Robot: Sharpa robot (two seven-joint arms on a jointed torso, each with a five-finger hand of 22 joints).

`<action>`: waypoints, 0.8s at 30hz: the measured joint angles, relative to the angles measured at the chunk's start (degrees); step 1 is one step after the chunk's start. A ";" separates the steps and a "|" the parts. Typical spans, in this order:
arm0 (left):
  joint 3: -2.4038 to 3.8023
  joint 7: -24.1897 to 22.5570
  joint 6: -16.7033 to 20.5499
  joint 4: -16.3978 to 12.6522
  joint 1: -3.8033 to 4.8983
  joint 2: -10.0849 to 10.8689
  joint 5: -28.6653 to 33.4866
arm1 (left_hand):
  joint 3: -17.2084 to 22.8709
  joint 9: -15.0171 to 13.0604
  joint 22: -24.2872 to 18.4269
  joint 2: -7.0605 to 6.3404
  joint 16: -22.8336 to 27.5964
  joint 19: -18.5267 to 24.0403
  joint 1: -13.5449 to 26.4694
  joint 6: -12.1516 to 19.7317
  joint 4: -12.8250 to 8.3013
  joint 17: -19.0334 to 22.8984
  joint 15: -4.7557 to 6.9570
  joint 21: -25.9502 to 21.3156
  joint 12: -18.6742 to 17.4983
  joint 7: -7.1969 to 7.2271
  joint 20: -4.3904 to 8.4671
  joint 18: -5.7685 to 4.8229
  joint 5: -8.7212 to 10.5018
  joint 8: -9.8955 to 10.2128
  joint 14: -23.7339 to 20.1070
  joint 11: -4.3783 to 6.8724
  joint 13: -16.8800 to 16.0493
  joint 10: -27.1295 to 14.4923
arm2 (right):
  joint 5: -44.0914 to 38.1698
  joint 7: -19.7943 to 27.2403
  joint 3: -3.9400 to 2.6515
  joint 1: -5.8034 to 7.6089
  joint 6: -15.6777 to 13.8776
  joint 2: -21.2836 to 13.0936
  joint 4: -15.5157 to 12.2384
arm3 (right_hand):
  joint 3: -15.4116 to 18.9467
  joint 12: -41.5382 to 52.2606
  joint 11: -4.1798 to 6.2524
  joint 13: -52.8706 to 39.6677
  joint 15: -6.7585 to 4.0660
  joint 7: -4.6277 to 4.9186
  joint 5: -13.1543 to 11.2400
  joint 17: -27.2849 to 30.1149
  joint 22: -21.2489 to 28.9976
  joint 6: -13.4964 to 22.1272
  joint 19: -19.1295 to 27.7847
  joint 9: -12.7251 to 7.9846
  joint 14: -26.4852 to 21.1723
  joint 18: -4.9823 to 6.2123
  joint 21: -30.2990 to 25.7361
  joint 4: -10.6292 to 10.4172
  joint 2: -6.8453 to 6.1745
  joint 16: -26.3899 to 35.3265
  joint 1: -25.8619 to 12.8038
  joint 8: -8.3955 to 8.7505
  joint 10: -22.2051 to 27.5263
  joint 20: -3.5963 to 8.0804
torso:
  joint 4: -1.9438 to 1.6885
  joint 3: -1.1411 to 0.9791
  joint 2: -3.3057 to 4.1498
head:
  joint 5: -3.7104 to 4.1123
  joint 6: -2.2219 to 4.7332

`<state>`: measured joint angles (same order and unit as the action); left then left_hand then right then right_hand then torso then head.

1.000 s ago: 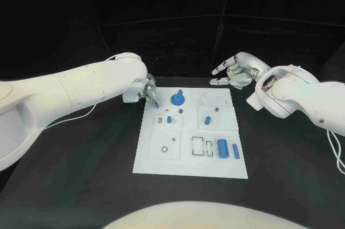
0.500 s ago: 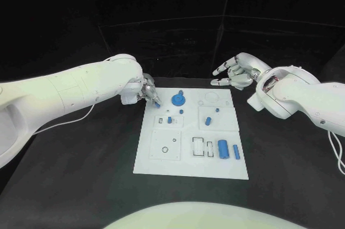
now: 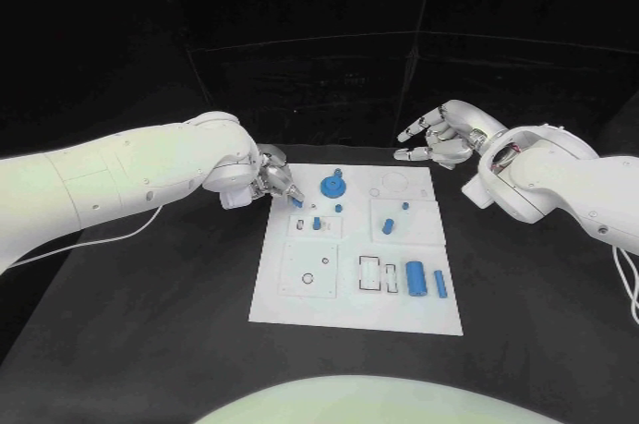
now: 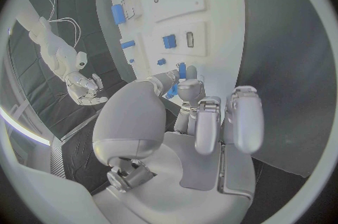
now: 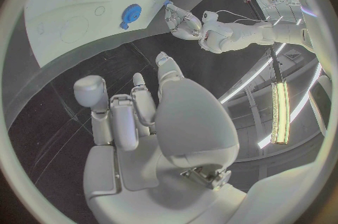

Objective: Assemble the parts on the task board

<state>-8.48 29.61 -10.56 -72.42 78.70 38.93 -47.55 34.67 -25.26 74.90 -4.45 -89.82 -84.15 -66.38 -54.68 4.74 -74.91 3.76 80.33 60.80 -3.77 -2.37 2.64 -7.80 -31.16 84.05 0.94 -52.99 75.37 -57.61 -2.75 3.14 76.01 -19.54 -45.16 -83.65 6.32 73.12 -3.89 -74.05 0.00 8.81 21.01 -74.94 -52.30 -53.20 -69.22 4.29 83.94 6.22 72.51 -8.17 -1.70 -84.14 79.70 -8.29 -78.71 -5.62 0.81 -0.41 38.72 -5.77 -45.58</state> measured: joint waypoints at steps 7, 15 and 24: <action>-1.57 -0.33 3.78 -5.74 -0.31 2.87 0.54 | 0.87 -0.33 0.00 -0.80 0.00 0.00 1.26 -0.22 -0.58 0.00 0.00 0.00 0.00 0.22 0.00 -0.01 -2.47 -1.03 0.00 0.19 0.35 0.21 | 0.00 -0.01 0.00 0.00 0.09 0.09 0.27 | 0.00 0.00 0.00 0.00 0.00 0.00 0.17 0.01 0.04 0.00 0.00 0.00 0.00 0.00 0.00 0.00 0.00 0.00 0.00 -0.14 0.00 0.00 | -0.10 0.01 0.01 | -0.27 0.01; -2.46 -0.82 8.46 -8.94 -1.54 4.40 -1.24 | 1.09 -0.47 0.00 -1.22 0.00 0.00 1.68 -0.42 -0.80 0.00 0.21 0.00 0.00 0.41 0.00 -0.01 -3.41 -1.26 -0.21 0.28 0.76 0.31 | 0.00 -0.01 0.00 0.00 0.18 0.38 0.50 | 0.00 0.00 0.00 0.06 0.00 0.00 0.16 0.01 0.11 0.00 0.00 0.00 0.00 0.00 0.00 0.00 0.00 0.00 0.00 -0.14 0.00 0.00 | -0.10 0.02 0.04 | -0.43 -0.04; -2.66 -0.76 11.16 -10.36 -2.18 4.71 -4.39 | 1.15 -0.46 0.00 -1.50 0.00 0.00 1.95 -0.53 -0.87 0.00 0.22 0.00 0.00 0.50 0.00 0.00 -3.71 -1.27 -0.21 0.29 0.83 0.70 | 0.00 -0.01 0.01 0.00 0.27 0.61 0.65 | 0.00 0.00 0.00 0.06 0.00 0.00 0.16 0.02 0.10 0.00 0.00 0.00 0.00 0.00 0.00 0.00 0.00 0.00 0.00 -0.14 0.00 0.00 | -0.05 0.02 0.09 | -0.49 -0.32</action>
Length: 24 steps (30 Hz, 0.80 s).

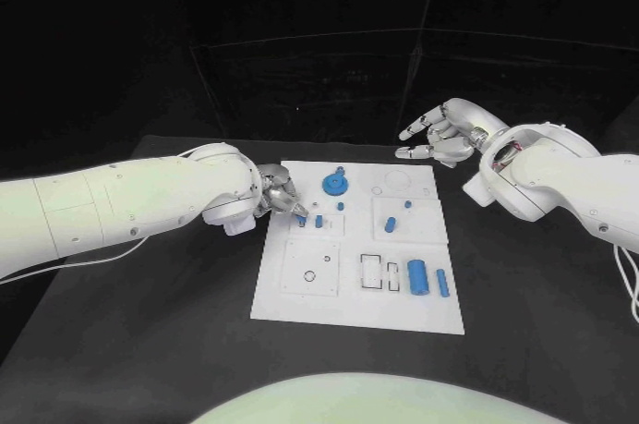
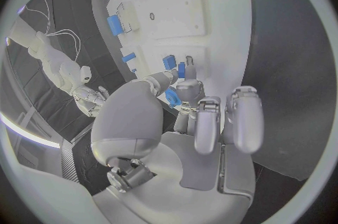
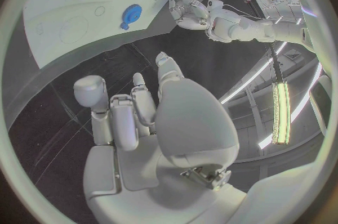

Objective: Assemble the parts on the task board

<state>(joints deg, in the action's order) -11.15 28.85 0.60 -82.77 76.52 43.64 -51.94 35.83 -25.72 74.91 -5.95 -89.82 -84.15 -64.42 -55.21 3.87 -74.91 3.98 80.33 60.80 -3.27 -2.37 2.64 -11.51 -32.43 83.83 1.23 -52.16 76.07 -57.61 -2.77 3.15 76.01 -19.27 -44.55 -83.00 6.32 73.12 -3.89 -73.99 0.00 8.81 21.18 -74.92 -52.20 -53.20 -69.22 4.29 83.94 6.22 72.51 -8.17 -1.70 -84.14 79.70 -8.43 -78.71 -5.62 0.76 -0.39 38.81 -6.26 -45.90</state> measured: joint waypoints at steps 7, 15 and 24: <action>-0.18 0.49 0.91 -0.07 -0.21 -0.24 -2.39 | 0.64 0.01 0.00 -0.38 0.00 0.00 0.38 -0.01 -0.64 0.00 0.00 0.00 0.00 -0.01 0.00 0.00 -0.02 0.00 0.00 0.14 0.00 0.16 | 0.00 0.00 0.00 0.00 0.04 0.05 0.04 | 0.17 0.00 0.00 0.07 -0.21 0.00 0.29 0.00 0.00 0.00 0.00 0.00 0.21 0.01 0.00 -0.17 0.00 0.00 0.00 0.00 0.00 0.00 | 0.04 0.00 0.01 | -0.02 -0.16; -0.45 1.27 0.87 0.06 -0.43 -0.60 -3.98 | 0.71 0.06 0.00 -0.66 0.00 0.20 0.66 -0.21 -0.72 0.00 0.00 0.00 0.00 0.18 0.20 0.00 -0.02 0.01 0.00 0.19 -0.01 0.23 | 0.00 0.01 0.00 0.00 0.07 0.17 0.06 | 0.17 0.00 0.00 0.07 -0.21 0.00 0.29 0.01 0.00 0.00 0.00 0.00 0.21 0.00 0.00 -0.17 0.00 0.00 0.00 0.00 0.00 0.00 | 0.04 0.00 0.01 | 0.02 -0.39; -0.49 1.65 0.05 0.12 -0.39 -0.67 -4.58 | 0.72 0.05 0.00 -0.65 0.00 0.20 0.66 -0.20 -0.72 0.00 0.16 0.00 0.00 0.17 0.20 0.00 -0.01 -0.21 0.17 0.18 -0.01 0.22 | 0.00 0.02 0.00 0.00 0.11 0.19 0.08 | 0.17 0.00 0.00 0.06 -0.21 0.00 0.29 0.01 -0.01 0.00 0.00 0.00 0.21 0.00 0.00 -0.17 0.00 0.00 0.00 0.00 0.00 0.00 | 0.04 -0.01 0.00 | 0.02 -0.55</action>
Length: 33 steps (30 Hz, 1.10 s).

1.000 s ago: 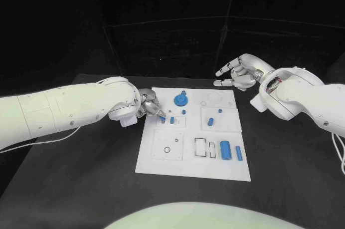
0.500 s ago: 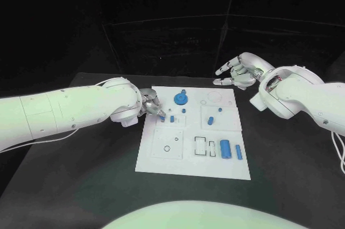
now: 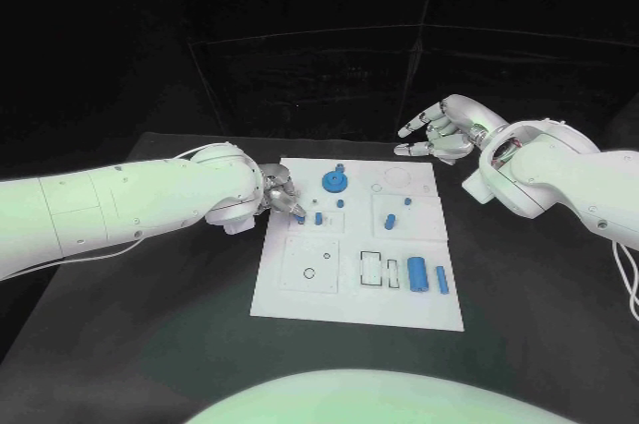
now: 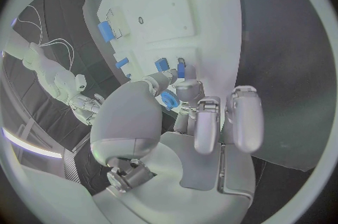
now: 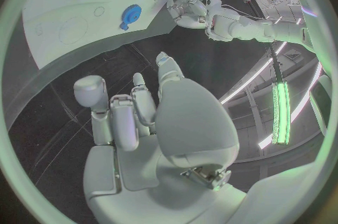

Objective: Assemble the parts on the task board

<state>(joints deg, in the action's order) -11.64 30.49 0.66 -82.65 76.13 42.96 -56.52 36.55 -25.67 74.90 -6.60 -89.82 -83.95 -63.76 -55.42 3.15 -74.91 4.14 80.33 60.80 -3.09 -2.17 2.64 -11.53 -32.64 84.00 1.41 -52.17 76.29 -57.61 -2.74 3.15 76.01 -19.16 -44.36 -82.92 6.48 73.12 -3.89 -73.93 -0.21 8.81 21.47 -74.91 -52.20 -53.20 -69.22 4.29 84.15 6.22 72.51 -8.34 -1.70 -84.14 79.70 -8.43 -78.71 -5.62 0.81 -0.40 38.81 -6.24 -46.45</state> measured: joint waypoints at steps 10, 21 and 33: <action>-0.02 0.19 -1.09 -0.03 0.04 -0.06 -0.23 | 0.01 -0.11 0.00 0.00 0.00 0.00 0.00 -0.22 -0.01 0.00 0.04 0.00 0.00 0.22 0.00 0.00 0.01 -0.23 0.04 0.14 -0.12 0.29 | 0.00 0.01 0.00 0.00 0.11 0.03 0.05 | 0.00 0.00 0.00 -0.01 0.00 0.00 0.00 0.00 0.00 0.00 0.00 0.00 0.00 0.00 0.00 0.00 0.00 0.00 0.00 0.00 0.00 0.00 | -0.02 -0.03 -0.02 | -0.05 -0.16; -0.02 0.24 -1.68 -0.06 0.04 -0.08 -0.40 | 0.09 -0.22 0.00 0.04 0.00 0.00 0.06 -0.22 -0.09 0.00 0.04 0.00 0.00 0.22 0.00 0.00 -0.22 -0.23 0.04 0.12 -0.16 0.29 | 0.00 0.02 0.00 0.00 0.15 0.08 0.09 | 0.00 0.00 0.00 -0.04 0.00 0.00 0.00 0.01 -0.01 0.00 0.00 0.00 0.00 0.01 0.00 0.00 0.22 0.00 0.22 0.00 0.00 0.00 | -0.02 -0.03 -0.03 | -0.09 -0.25; 0.01 0.23 -2.42 0.64 0.12 -0.60 -0.17 | 0.14 -0.37 0.00 -0.13 0.00 0.00 0.53 -0.62 -0.14 0.00 0.04 0.00 0.00 0.44 0.00 0.00 -0.70 -0.51 0.04 0.22 -0.12 0.81 | 0.00 0.03 0.00 -0.01 0.19 0.29 0.18 | 0.00 0.00 0.00 -0.05 0.00 0.00 0.00 0.01 -0.01 0.00 0.00 0.00 -0.01 0.00 0.00 0.00 0.22 0.00 0.22 0.00 0.00 0.00 | -0.02 -0.03 -0.03 | -0.10 -0.32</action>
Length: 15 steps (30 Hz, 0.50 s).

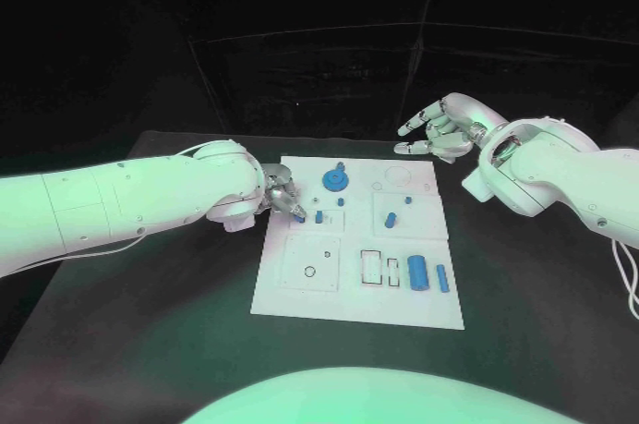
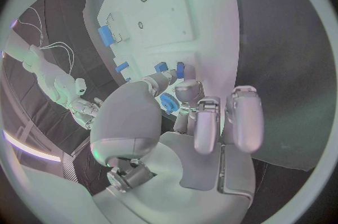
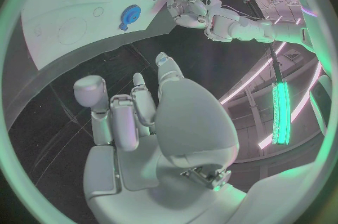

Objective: Assemble the parts on the task board

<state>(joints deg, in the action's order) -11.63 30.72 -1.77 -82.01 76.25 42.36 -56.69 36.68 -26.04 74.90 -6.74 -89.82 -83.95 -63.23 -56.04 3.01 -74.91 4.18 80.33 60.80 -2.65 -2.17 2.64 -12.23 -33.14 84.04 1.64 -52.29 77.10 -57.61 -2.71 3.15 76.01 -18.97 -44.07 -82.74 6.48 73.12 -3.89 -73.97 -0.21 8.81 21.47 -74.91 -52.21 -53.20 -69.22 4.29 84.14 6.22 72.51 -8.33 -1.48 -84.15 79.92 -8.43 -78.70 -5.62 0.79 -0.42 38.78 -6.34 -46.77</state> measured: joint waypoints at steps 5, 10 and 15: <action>0.05 0.20 -1.03 0.93 0.11 -0.70 0.38 | 0.97 -0.06 0.00 0.29 0.00 0.00 1.09 -0.06 -0.97 0.00 0.00 0.00 -0.28 0.05 0.00 0.00 -0.02 -0.22 0.00 0.01 0.26 0.02 | 0.00 0.01 0.00 0.00 0.02 0.09 0.04 | 0.00 0.00 0.00 0.00 0.00 0.00 0.00 0.00 0.00 0.00 0.00 0.00 0.00 0.00 0.00 0.00 0.00 0.00 0.00 0.00 0.00 0.00 | 0.00 -0.03 0.00 | 0.00 -0.10; 0.14 0.54 -2.27 1.70 0.27 -1.31 0.78 | 1.13 -0.10 0.00 0.84 0.00 -0.16 2.22 -0.57 -1.14 0.00 0.22 0.00 -0.28 0.43 0.16 0.00 -0.01 -0.22 -0.22 0.23 0.26 0.64 | 0.00 0.01 0.00 0.00 0.03 0.11 0.04 | 0.00 0.00 0.00 -0.01 0.00 0.00 0.00 0.00 0.00 0.00 0.00 0.00 0.00 0.00 0.00 0.00 0.00 0.00 0.00 0.00 0.00 0.00 | 0.06 -0.03 0.00 | 0.02 -0.17; 0.18 0.90 -2.97 2.21 0.34 -1.69 1.11 | 1.10 -0.03 0.00 1.21 0.00 0.05 3.35 -1.06 -1.45 0.00 0.43 0.32 -0.28 0.85 0.36 0.00 0.00 -0.22 0.01 0.62 0.36 1.04 | 0.00 0.01 0.00 0.00 0.04 0.10 0.04 | 0.00 0.00 0.00 -0.01 0.00 0.00 0.00 0.00 0.00 0.00 0.00 0.00 0.00 0.01 0.00 0.00 0.00 0.00 0.00 0.00 0.00 0.00 | 0.06 -0.04 0.00 | 0.15 -0.24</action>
<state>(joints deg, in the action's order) -11.45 31.62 -4.74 -79.80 76.59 40.67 -55.58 37.79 -26.07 74.90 -5.52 -89.82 -83.90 -59.88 -57.09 1.56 -74.91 4.61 80.66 60.52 -1.81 -1.81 2.64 -12.23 -33.37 84.05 2.25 -51.93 78.13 -57.61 -2.71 3.15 76.01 -18.93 -43.97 -82.70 6.48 73.12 -3.89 -73.98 -0.21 8.81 21.47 -74.90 -52.21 -53.20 -69.22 4.29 84.14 6.23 72.51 -8.34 -1.48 -84.15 79.92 -8.43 -78.70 -5.62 0.85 -0.46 38.78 -6.19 -47.01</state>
